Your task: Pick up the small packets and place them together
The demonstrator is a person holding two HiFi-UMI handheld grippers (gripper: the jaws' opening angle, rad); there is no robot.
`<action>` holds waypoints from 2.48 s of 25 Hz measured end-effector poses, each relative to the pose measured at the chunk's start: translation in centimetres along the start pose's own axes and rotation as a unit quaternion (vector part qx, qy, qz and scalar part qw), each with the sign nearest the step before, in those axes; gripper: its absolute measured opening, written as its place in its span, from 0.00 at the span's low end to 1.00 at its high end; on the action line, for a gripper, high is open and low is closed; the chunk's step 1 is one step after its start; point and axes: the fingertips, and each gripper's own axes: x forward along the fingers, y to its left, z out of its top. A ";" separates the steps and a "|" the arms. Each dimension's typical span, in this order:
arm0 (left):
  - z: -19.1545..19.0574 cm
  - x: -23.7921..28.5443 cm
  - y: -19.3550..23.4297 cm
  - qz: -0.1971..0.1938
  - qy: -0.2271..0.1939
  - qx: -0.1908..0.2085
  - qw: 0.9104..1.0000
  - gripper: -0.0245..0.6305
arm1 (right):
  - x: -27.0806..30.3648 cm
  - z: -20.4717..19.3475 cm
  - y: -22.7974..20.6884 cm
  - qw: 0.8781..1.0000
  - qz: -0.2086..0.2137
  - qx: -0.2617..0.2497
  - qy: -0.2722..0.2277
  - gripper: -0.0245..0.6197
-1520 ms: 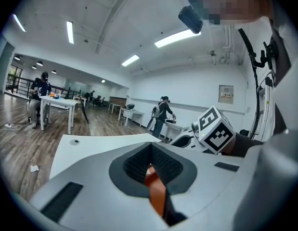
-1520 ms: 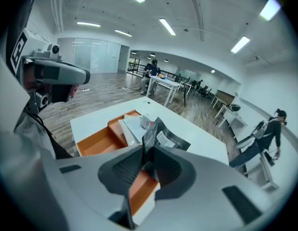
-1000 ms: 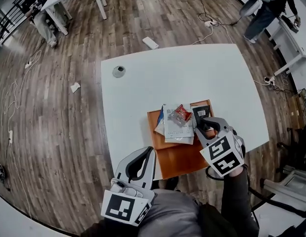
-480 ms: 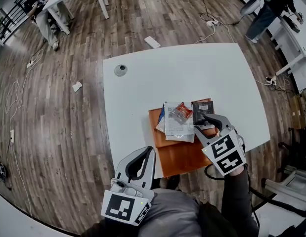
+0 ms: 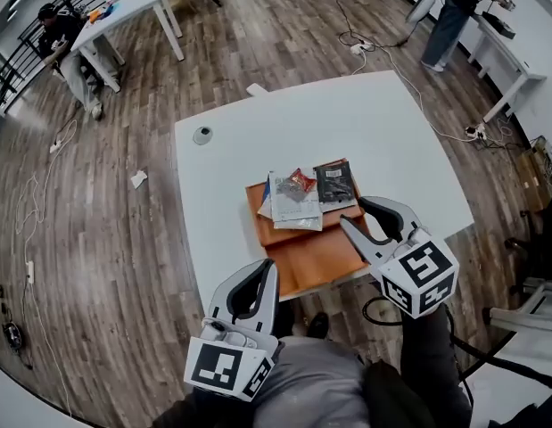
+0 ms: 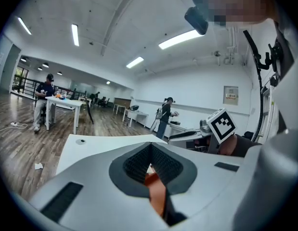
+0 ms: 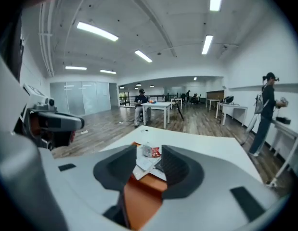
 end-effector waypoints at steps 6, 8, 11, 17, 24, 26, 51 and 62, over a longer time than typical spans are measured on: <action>-0.7 -1.5 -4.5 -0.001 0.008 0.032 0.999 0.04 | -4.3 -1.9 6.6 0.991 0.083 0.078 -0.070 0.29; -1.2 -2.2 -5.6 0.002 0.008 0.039 0.999 0.04 | -5.4 -3.5 10.1 0.983 0.130 0.106 -0.074 0.29; -1.7 -2.9 -7.2 0.000 0.008 0.050 0.999 0.04 | -6.9 -4.8 13.5 0.977 0.164 0.112 -0.073 0.29; -1.4 -3.6 -9.1 -0.008 -0.002 0.064 0.998 0.04 | -9.5 -3.0 13.4 0.983 0.121 0.077 -0.118 0.05; 0.1 -4.2 -9.8 -0.007 -0.026 0.084 0.996 0.04 | -11.0 -0.4 13.3 0.980 0.098 0.059 -0.166 0.05; 0.5 -4.3 -9.9 -0.008 -0.030 0.087 0.996 0.04 | -11.1 0.0 13.2 0.980 0.090 0.052 -0.168 0.05; 1.0 -3.7 -10.6 -0.024 -0.042 0.088 0.995 0.04 | -11.1 0.8 11.8 0.981 0.057 0.031 -0.181 0.05; 1.0 -3.4 -10.0 -0.012 -0.035 0.085 0.996 0.04 | -10.8 1.3 11.6 0.980 0.066 0.035 -0.182 0.05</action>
